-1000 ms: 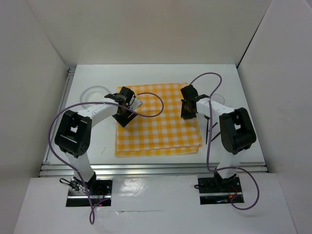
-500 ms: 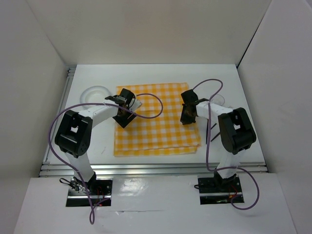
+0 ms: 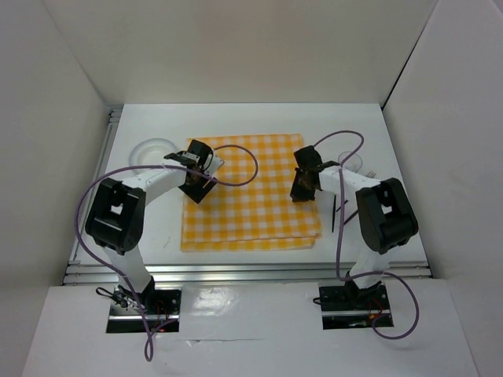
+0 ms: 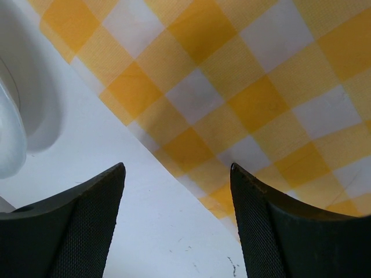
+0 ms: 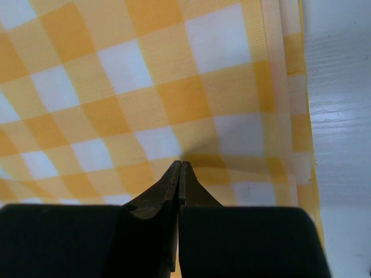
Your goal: Set the dinner table for one person
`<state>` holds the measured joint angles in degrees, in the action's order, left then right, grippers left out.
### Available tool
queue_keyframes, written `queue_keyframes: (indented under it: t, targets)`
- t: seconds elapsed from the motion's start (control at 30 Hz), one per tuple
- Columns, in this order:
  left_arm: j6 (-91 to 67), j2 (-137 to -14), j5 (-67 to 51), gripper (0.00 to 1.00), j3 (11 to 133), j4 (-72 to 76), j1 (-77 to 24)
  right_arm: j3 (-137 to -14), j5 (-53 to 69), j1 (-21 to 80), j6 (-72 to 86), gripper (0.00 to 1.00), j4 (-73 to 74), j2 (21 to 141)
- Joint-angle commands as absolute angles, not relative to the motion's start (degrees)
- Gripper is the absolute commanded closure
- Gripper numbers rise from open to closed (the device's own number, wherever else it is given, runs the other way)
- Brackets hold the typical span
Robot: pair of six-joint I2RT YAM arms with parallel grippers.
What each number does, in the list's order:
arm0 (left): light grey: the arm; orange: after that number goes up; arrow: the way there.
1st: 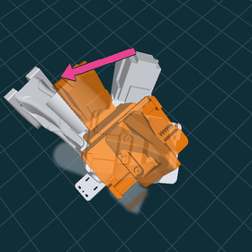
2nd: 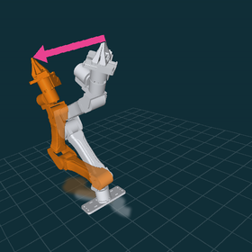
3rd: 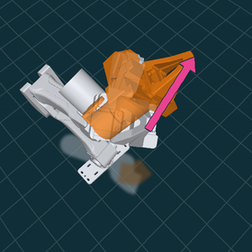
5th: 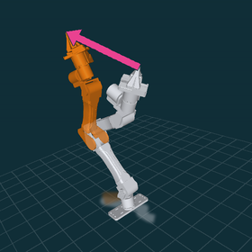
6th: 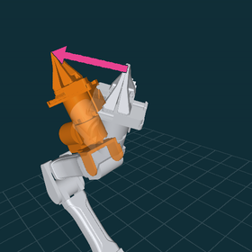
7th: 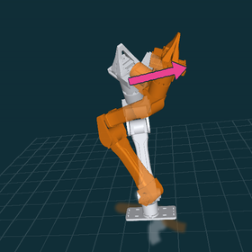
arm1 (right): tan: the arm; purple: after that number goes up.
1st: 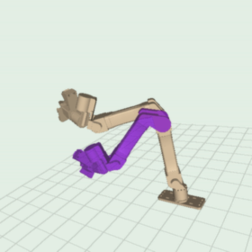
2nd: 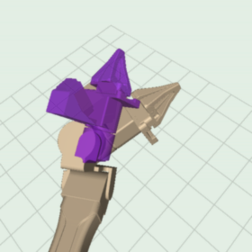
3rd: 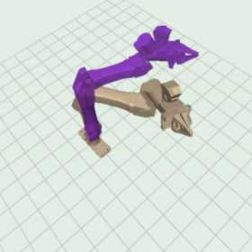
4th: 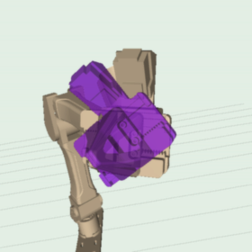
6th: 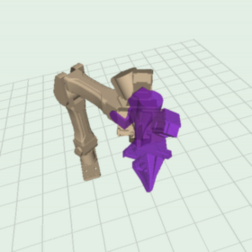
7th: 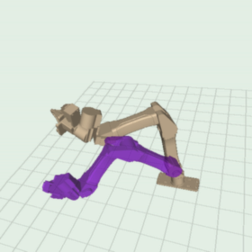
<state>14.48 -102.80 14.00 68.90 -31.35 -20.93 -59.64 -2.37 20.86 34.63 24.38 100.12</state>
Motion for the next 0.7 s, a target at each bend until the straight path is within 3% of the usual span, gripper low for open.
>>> queue_keyframes:
  t: [0.0,0.03,0.13,0.2,0.33,0.43,0.53,0.67]
  targets:
    - [10.9,-96.5,9.7,0.21,71.3,-30.4,-19.3,-60.9,-2.0,21.5,35.9,0.97,23.2,95.0]
    - [9.9,-94.7,7.8,0.19,72.2,-30.4,-17.7,-61.5,-2.7,22.1,35.4,0.92,23.2,93.4]
    - [2.9,-87.3,0.5,0.13,75.1,-28.0,-11.2,-62.8,-3.3,22.8,34.1,0.49,23.2,89.8]
    - [-2.0,-84.1,-0.9,0.06,76.2,-25.9,-6.6,-63.5,-2.6,23.6,33.6,0.34,21.9,88.1]
    - [-14.6,-85.1,-8.9,0.05,77.4,-21.9,11.2,-61.8,1.2,24.2,33.0,0.22,18.1,83.4]
    - [-16.1,-90.8,-18.6,0.1,79.2,-21.9,19.2,-60.0,5.9,24.2,31.9,0.2,14.3,82.4]
    - [-16.6,-96.7,-21.9,0.15,81.4,-23.1,22.8,-59.5,7.1,24.7,31.9,0.2,13.8,82.9]
    - [-16.0,-101.4,-22.8,0.14,82.0,-21.1,24.9,-59.5,7.6,26.0,31.9,0.2,13.9,84.1]
